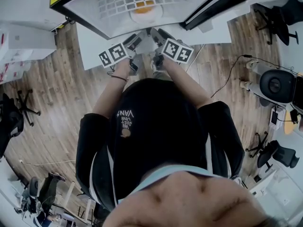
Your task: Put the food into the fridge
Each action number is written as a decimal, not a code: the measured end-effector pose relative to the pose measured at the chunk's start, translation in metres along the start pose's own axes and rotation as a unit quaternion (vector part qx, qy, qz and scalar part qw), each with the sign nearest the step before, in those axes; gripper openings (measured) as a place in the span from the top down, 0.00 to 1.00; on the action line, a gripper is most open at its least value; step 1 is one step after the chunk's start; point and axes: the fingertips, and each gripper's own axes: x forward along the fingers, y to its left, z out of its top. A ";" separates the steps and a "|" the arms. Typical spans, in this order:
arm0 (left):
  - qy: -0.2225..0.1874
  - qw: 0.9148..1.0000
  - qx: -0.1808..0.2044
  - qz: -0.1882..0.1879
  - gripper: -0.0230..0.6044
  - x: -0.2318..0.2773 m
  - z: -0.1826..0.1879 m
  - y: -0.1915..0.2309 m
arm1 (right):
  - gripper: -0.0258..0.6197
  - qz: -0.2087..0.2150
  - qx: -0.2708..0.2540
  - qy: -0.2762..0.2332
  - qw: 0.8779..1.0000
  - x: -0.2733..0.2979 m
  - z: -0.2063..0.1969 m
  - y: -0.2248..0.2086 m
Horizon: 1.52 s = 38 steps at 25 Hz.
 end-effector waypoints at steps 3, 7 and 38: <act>0.010 1.000 0.025 0.001 0.56 -0.007 -0.007 -0.003 | 0.73 -0.004 -0.005 -0.007 1.000 -0.008 -0.006 0.003; 0.009 0.999 0.038 -0.006 0.59 -0.017 -0.013 -0.006 | 0.79 -0.006 -0.007 -0.015 1.000 -0.019 -0.014 0.008; 0.004 0.969 0.241 0.045 0.93 -0.070 -0.049 -0.012 | 0.93 -0.038 -0.112 -0.020 0.993 -0.082 -0.048 0.017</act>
